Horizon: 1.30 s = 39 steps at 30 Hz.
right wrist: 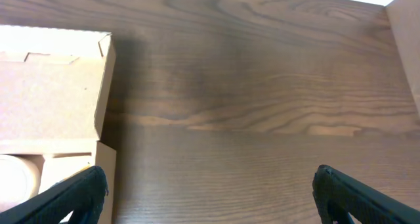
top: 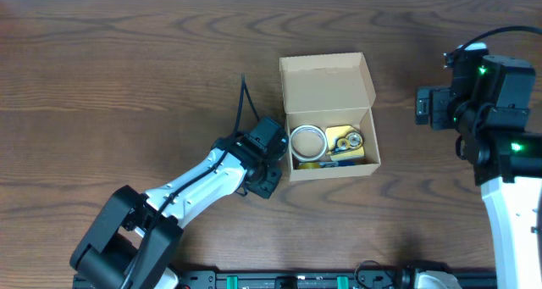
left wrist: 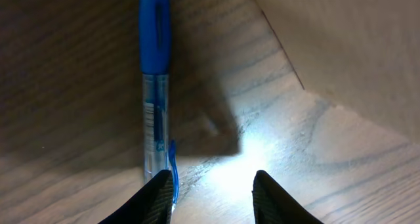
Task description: Pack container
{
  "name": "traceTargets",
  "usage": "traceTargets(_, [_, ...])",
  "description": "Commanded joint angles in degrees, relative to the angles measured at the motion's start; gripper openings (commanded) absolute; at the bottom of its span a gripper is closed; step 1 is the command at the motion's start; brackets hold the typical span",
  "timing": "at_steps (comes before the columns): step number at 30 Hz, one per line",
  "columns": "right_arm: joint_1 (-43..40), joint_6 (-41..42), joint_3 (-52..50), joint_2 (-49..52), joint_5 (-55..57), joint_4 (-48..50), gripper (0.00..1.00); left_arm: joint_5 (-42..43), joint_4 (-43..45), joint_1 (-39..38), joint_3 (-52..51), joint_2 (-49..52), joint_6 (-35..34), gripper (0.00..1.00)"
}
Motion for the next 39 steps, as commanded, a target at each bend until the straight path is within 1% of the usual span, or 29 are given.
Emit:
traceTargets(1, [-0.46, 0.85, -0.09, -0.46, -1.68, -0.31, 0.99, 0.42, 0.26, 0.11, -0.22, 0.04, 2.82, 0.41])
traceTargets(9, [-0.44, 0.85, -0.09, -1.07, -2.56, -0.68, 0.99, -1.33, 0.22, 0.94, -0.20, 0.13, 3.43, 0.43])
traceTargets(14, [-0.44, 0.85, -0.09, -1.07, -2.58, -0.68, 0.99, -1.46, -0.09, 4.09, -0.20, 0.13, 4.33, 0.43])
traceTargets(17, [-0.44, 0.85, -0.09, -1.07, -2.58, -0.66, 0.99, -0.52, -0.09, 6.88, -0.20, 0.15, 7.80, 0.43])
traceTargets(19, [-0.44, 0.85, -0.09, -1.07, -2.56, -0.66, 0.99, 3.08, -0.13, 8.57, -0.20, 0.15, 12.94, 0.44])
traceTargets(23, [-0.44, 0.85, -0.09, -1.07, -2.58, -0.68, 0.99, 4.70, 0.48, 9.16, -0.20, 0.20, 15.65, 0.45])
traceTargets(31, [-0.44, 0.85, -0.09, -1.07, -2.58, -1.31, 0.99, 5.33, 1.01, 9.16, -0.22, 0.24, 16.00, 0.47])
traceTargets(39, [-0.44, 0.85, -0.09, -1.07, -3.02, -1.31, 0.99, 5.38, 1.03, 9.05, -0.33, 2.64, 14.05, 0.49])
